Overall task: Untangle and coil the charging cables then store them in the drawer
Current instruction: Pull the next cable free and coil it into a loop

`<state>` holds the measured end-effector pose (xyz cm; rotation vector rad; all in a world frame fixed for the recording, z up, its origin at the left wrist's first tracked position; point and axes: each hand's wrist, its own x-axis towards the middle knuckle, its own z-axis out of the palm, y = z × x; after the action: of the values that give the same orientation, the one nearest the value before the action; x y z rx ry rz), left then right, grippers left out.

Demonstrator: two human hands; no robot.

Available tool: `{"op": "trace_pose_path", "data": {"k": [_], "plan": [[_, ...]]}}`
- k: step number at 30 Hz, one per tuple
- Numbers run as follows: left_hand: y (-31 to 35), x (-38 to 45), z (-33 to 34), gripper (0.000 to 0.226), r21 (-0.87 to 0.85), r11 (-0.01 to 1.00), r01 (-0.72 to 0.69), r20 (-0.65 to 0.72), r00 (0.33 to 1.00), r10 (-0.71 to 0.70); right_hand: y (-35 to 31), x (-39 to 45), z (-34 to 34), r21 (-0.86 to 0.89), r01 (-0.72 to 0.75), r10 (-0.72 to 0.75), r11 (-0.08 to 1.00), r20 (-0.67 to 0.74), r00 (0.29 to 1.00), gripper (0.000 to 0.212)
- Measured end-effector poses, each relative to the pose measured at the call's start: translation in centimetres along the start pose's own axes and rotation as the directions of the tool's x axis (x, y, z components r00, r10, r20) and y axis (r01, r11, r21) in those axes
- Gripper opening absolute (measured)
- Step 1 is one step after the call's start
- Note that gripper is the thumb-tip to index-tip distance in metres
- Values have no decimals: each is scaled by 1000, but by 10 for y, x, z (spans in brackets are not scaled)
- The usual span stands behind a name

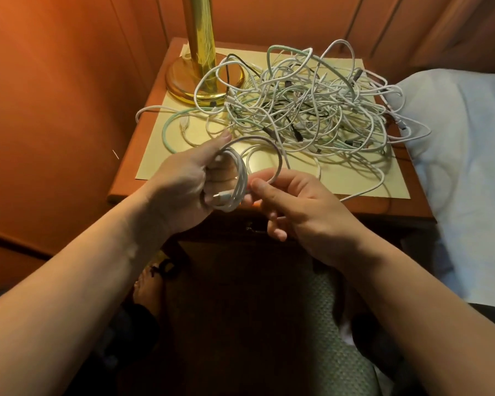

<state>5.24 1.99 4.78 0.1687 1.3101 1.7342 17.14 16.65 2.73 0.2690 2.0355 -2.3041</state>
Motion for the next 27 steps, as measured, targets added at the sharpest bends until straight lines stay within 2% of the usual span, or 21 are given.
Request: {"op": "trace_pose_path", "data": {"k": [4, 7, 10, 13, 15, 17, 18, 19, 21, 24, 27], "plan": [[-8, -4, 9, 44, 120, 993, -2, -21, 1000, 4, -3, -1, 4, 4, -112, 109, 994, 193, 975, 39], [-12, -5, 11, 55, 127, 992, -2, 17, 1000, 0, -5, -6, 4, -4, -251, 241, 968, 291, 926, 33], [-11, -3, 11, 61, 140, 989, -48, 31, 999, 44, -2, -8, 12, 105, -279, 256, 955, 188, 948, 12], [-10, -1, 13, 58, 139, 986, -92, 7, 996, 92, 6, -8, 22, 218, -250, 234, 943, 96, 967, 8], [-11, 0, 13, 59, 144, 983, -114, 2, 993, 115, 8, -7, 25, 229, -232, 228, 945, 45, 973, 12], [-10, -1, 13, 60, 158, 978, -133, 2, 991, 134, 10, -4, 24, 212, -256, 254, 943, 39, 966, 27], [-8, -2, 13, 59, 166, 976, -141, -10, 990, 144, 12, -3, 24, 174, -285, 277, 943, 66, 959, 32], [-6, -4, 13, 58, 167, 975, -146, -27, 988, 152, 15, -3, 25, 95, -308, 299, 947, 99, 949, 28], [-2, -7, 12, 54, 177, 974, -143, -69, 985, 157, 26, -2, 27, -127, -318, 333, 940, 125, 935, 5], [-5, -13, 14, 55, 281, 957, -77, -96, 990, 107, 44, 4, 34, -374, -304, 347, 876, 51, 937, 13], [-13, -18, 13, 55, 486, 871, 75, -127, 992, -15, 55, 8, 39, -548, -323, 395, 772, 16, 918, 19]]}}
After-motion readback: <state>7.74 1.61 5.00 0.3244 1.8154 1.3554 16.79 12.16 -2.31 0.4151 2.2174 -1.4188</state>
